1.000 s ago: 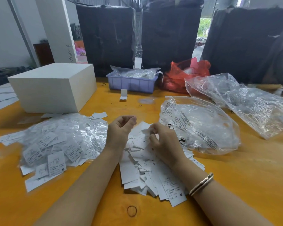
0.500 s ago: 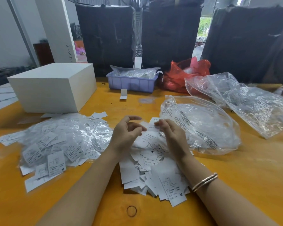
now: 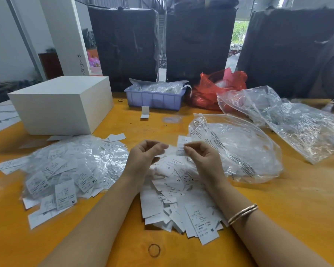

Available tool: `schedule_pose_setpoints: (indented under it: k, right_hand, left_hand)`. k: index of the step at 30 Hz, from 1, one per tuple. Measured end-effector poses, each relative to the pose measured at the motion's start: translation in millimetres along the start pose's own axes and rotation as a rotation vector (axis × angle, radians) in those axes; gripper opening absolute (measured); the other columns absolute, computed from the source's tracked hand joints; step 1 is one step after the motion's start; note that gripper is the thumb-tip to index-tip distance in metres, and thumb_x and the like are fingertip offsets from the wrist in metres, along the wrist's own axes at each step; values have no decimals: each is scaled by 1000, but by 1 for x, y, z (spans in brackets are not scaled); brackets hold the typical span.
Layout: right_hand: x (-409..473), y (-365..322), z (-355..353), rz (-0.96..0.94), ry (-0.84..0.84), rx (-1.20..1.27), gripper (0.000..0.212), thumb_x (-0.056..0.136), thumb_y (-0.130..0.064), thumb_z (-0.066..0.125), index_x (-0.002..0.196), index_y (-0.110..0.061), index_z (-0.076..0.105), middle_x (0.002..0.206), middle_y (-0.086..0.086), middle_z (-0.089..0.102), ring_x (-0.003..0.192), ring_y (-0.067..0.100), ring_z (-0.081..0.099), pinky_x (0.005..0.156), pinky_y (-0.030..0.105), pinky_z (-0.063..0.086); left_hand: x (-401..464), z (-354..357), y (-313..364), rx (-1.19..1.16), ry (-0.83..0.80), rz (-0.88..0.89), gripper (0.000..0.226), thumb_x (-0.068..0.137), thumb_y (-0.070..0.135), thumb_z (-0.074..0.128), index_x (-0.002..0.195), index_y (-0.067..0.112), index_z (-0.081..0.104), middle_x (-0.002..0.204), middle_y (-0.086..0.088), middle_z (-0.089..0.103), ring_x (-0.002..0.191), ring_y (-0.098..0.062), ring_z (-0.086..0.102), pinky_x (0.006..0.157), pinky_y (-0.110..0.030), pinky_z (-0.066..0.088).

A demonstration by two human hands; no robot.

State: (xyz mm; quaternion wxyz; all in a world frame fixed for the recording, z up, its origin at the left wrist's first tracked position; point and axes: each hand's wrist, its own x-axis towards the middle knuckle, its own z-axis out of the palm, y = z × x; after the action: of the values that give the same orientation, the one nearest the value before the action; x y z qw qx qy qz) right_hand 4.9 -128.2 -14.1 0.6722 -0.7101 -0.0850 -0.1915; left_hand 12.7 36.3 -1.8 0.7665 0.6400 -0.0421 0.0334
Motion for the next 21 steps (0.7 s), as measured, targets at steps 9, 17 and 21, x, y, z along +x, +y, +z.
schedule_pose_setpoints:
  k: [9, 17, 21]
  right_hand:
    - [8, 7, -5, 121, 162, 284, 30, 84, 6, 60, 94, -21, 64, 76, -5, 71, 77, 10, 66, 70, 20, 52]
    - [5, 3, -2, 133, 49, 391, 26, 70, -27, 70, 88, -10, 63, 82, 1, 70, 81, 16, 65, 80, 27, 50]
    - [3, 2, 1, 64, -25, 418, 14, 77, -10, 68, 91, -12, 65, 80, -4, 69, 80, 11, 64, 73, 20, 51]
  left_hand:
    - [1, 0, -9, 267, 38, 215, 9, 85, 15, 68, 84, 23, 68, 84, 4, 69, 75, 3, 62, 66, -9, 48]
    - [-4, 4, -12, 609, -40, 491, 10, 79, 13, 75, 83, 14, 65, 74, 11, 65, 69, 4, 60, 65, -9, 46]
    - [-6, 5, -11, 706, -72, 606, 17, 76, 15, 77, 88, 7, 66, 71, 14, 60, 73, 6, 59, 67, -6, 44]
